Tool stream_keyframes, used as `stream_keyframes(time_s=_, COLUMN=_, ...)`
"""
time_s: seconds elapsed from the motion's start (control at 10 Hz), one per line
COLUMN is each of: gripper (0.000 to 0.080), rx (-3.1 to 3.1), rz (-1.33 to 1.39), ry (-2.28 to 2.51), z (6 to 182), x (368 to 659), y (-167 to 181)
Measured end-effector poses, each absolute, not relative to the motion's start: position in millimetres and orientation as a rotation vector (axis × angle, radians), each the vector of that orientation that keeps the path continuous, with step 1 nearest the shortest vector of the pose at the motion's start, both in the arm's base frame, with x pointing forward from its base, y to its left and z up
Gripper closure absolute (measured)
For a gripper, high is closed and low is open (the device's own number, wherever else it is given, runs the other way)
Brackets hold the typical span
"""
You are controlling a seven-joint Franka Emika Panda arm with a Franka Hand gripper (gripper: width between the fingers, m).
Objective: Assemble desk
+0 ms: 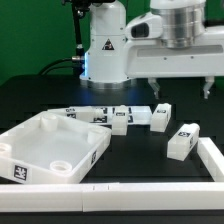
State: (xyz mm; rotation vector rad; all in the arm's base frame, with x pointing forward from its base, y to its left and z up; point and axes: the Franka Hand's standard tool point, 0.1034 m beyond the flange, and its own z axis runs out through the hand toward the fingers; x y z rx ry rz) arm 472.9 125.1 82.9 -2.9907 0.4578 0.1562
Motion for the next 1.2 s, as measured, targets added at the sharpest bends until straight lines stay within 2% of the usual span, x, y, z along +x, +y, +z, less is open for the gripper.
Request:
stream_keyframes(time_s=0.3, gripper=0.0151, rx=-3.05, rz=0.094, ry=0.26, z=67.0, x=470, y=159)
stream_keyframes(time_s=0.7, gripper=0.0151, rx=-3.037, rz=0.074, ry=0.226, z=62.7, x=468, y=159)
stream_keyframes(time_s=0.9, gripper=0.0151, rx=-3.022, rz=0.077, ry=0.197, z=36.9, x=459, y=149)
stream_keyframes(time_s=1.2, gripper=0.0151, rx=-3.004, rz=0.092, ry=0.214, z=15.5, x=456, y=150)
